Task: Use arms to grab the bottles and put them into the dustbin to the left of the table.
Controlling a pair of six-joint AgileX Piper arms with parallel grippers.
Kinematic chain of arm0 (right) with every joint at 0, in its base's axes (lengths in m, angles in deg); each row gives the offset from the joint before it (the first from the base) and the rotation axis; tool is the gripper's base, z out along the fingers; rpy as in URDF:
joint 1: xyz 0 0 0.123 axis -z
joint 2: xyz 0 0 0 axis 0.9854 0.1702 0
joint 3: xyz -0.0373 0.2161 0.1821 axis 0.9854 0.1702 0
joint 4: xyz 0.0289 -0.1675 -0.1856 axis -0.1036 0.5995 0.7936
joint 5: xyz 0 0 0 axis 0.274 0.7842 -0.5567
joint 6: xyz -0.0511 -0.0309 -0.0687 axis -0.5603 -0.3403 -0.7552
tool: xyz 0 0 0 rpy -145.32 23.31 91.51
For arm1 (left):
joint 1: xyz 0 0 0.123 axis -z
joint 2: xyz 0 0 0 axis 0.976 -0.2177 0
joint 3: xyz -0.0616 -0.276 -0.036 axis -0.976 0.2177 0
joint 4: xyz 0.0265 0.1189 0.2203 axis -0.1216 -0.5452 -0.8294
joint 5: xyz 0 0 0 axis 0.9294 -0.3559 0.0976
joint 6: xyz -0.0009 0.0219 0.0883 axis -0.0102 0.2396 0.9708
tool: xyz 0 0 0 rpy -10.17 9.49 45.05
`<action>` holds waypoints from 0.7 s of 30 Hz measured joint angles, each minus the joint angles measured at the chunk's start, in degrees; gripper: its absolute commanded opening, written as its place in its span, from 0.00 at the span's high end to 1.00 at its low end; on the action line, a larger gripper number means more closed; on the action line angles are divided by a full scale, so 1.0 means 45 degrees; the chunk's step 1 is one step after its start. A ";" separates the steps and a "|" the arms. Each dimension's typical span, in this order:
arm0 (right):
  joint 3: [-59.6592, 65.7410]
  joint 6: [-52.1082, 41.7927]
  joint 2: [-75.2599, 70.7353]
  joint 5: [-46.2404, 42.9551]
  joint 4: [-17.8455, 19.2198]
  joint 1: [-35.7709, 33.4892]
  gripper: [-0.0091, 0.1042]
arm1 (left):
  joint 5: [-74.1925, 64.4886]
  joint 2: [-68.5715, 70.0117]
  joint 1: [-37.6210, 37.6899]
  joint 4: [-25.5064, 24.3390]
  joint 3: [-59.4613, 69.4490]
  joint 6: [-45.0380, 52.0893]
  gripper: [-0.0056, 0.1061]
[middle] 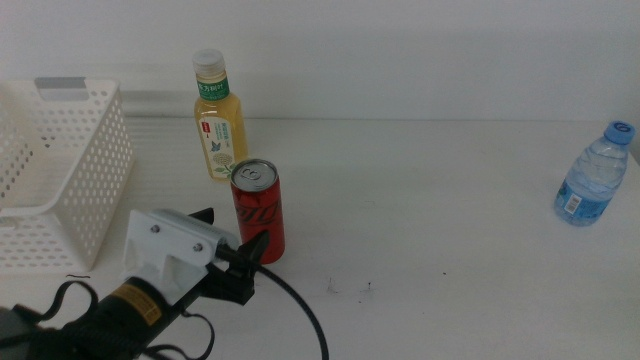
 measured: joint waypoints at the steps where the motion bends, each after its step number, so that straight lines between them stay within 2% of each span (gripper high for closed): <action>1: 0.0000 0.0000 0.0000 0.0000 0.0000 0.0000 0.10 | -0.0060 -0.0120 -0.0080 -0.0088 -0.0166 -0.0055 0.11; 21: 0.0000 0.0000 0.0000 0.0000 0.0000 0.0000 0.10 | -0.0411 -0.2260 -0.0094 -0.0478 -0.2416 -0.0368 0.11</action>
